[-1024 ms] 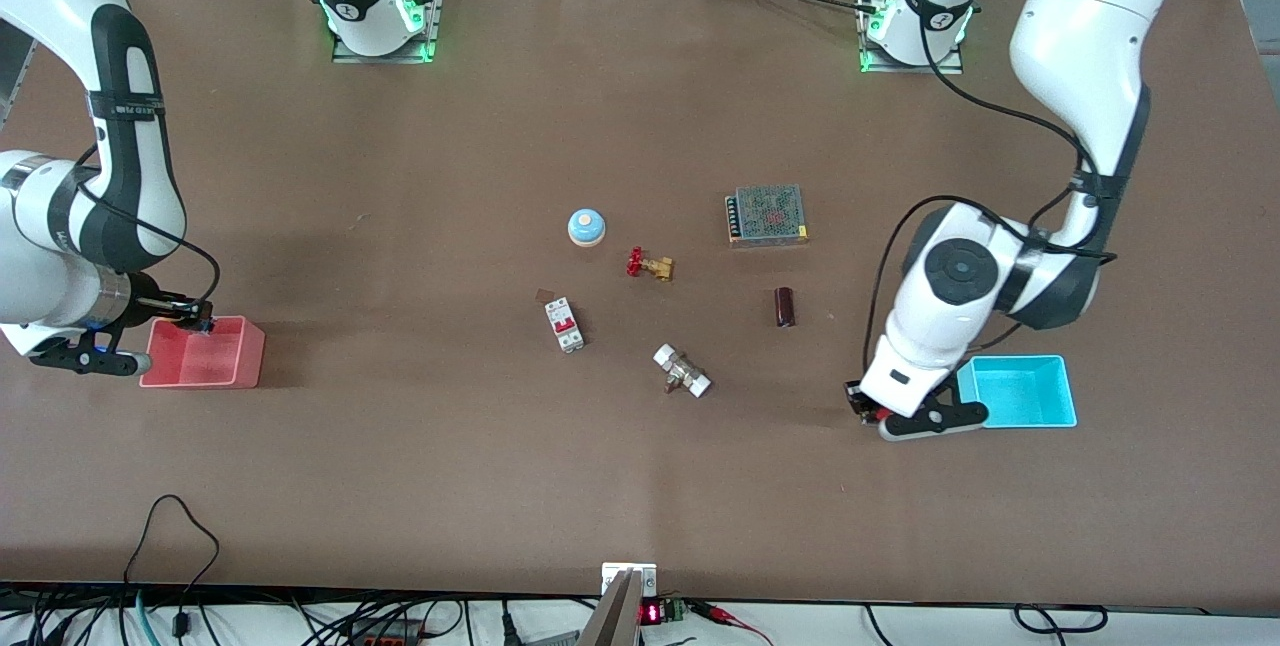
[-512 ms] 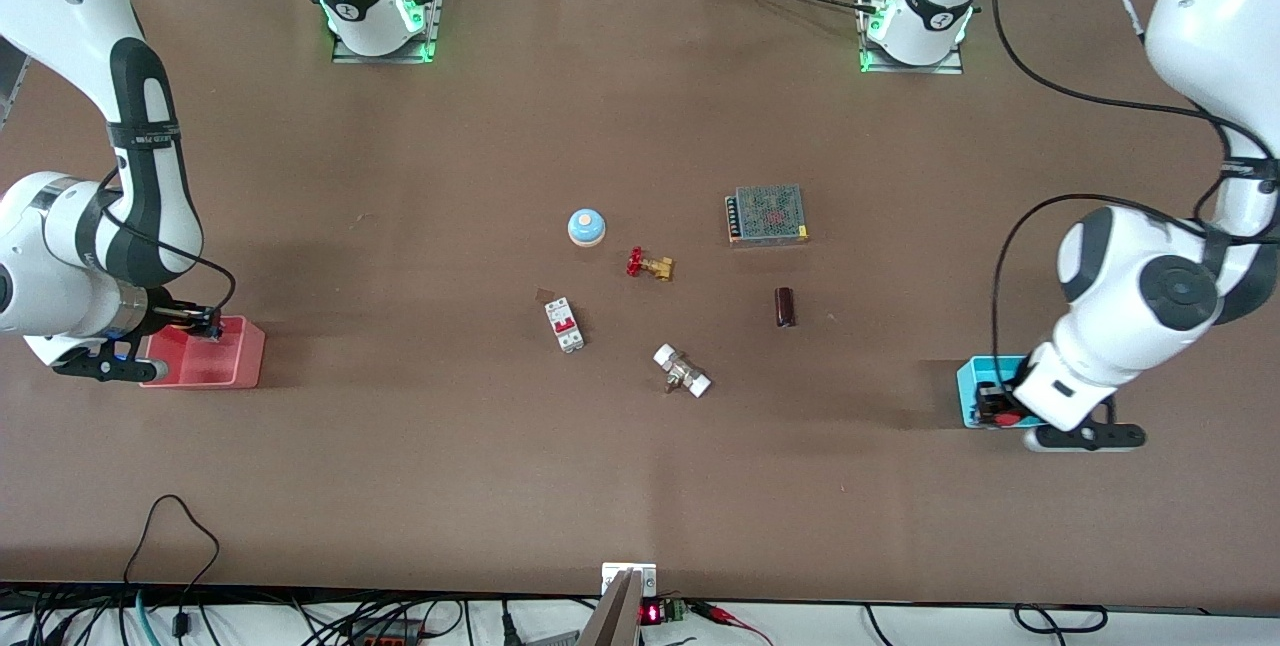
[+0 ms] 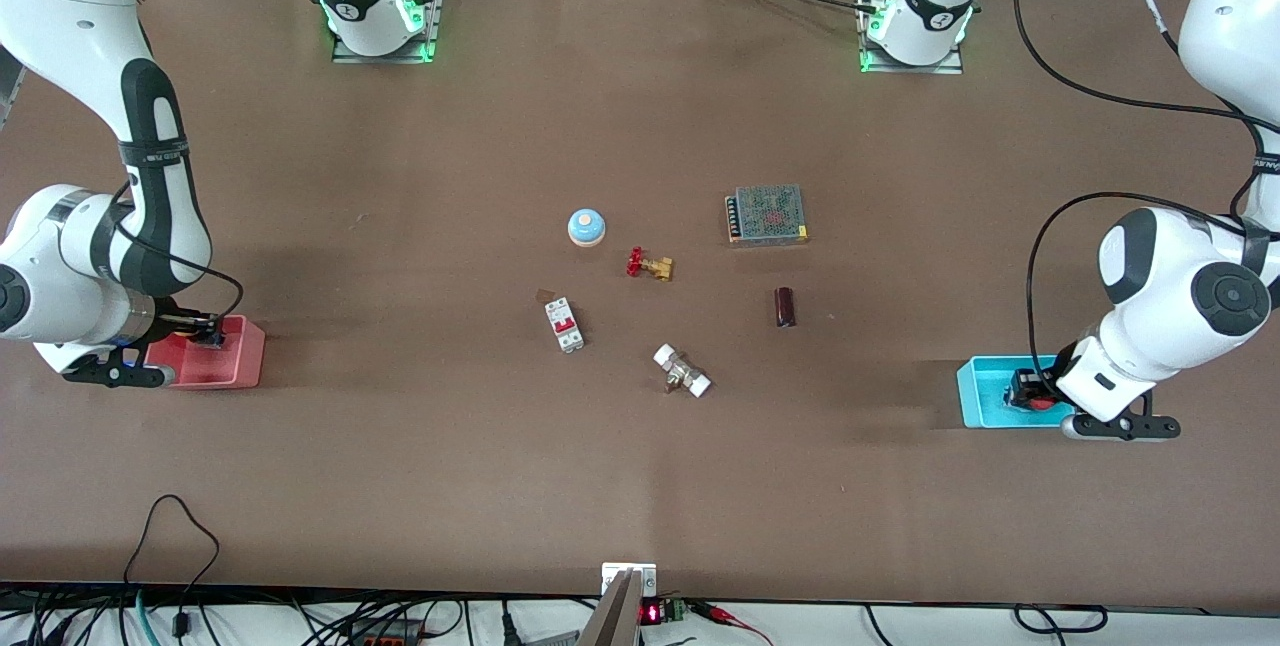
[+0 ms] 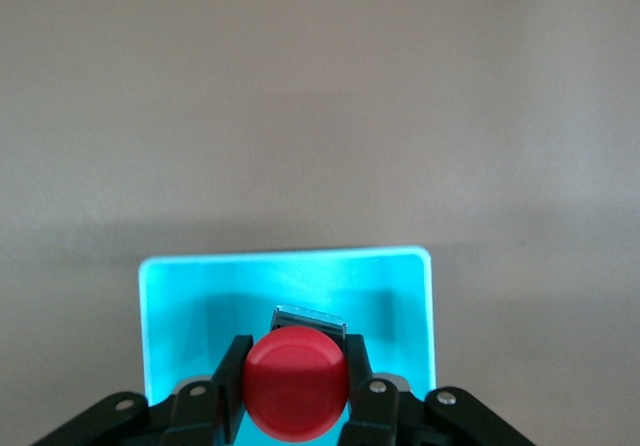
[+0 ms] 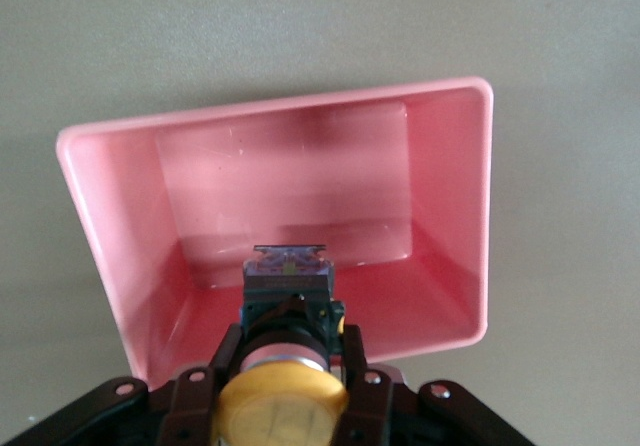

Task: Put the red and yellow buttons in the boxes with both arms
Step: 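Lower and release the yellow button in the pink box while the left gripper releases red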

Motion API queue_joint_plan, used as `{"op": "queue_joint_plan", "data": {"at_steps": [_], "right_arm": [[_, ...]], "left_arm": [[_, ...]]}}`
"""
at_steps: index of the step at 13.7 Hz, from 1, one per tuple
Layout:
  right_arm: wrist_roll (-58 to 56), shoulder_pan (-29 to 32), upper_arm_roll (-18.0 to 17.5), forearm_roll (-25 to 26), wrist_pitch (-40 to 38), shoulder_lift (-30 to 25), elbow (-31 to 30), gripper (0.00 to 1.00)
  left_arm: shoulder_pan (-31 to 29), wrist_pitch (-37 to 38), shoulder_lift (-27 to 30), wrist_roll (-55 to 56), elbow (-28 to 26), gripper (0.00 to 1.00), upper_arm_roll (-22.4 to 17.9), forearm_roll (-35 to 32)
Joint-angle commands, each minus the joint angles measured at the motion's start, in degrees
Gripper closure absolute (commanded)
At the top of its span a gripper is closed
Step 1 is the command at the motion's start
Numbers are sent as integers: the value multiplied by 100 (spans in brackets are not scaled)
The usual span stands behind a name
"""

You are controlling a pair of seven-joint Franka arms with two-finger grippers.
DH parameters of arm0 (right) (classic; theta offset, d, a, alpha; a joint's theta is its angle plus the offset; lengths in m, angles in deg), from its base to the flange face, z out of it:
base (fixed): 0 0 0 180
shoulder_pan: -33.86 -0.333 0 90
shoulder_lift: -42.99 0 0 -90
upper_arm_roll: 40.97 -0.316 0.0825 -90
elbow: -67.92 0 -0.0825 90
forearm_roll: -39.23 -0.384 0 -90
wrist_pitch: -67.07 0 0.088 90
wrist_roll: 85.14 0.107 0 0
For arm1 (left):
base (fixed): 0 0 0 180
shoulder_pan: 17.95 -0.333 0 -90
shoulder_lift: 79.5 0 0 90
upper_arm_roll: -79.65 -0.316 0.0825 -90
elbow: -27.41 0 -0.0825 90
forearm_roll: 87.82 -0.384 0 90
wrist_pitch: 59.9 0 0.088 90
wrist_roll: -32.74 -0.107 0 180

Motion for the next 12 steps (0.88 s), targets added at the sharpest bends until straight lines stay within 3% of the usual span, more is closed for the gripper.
{"op": "queue_joint_plan", "data": {"at_steps": [1,4,6,10,11,12], "right_arm": [[-155,75,-50,-39,18,288,331,64],[-305,110,-50,-48,35,438,499,64],[-323,119,-59,-57,70,543,639,64],[-419,154,-59,-74,158,597,649,64],[-428,163,-59,-126,167,614,649,62],[-428,163,-68,-214,167,614,649,52]], "left_arm": [[-105,12,10,-203,-244,77,53,115],[-105,3,-104,-194,-245,65,36,115],[-96,3,-104,-194,-210,46,36,115],[-87,12,-17,-98,-35,19,44,115],[-79,12,53,-71,1,14,53,115],[-70,12,167,16,2,10,71,115]]}}
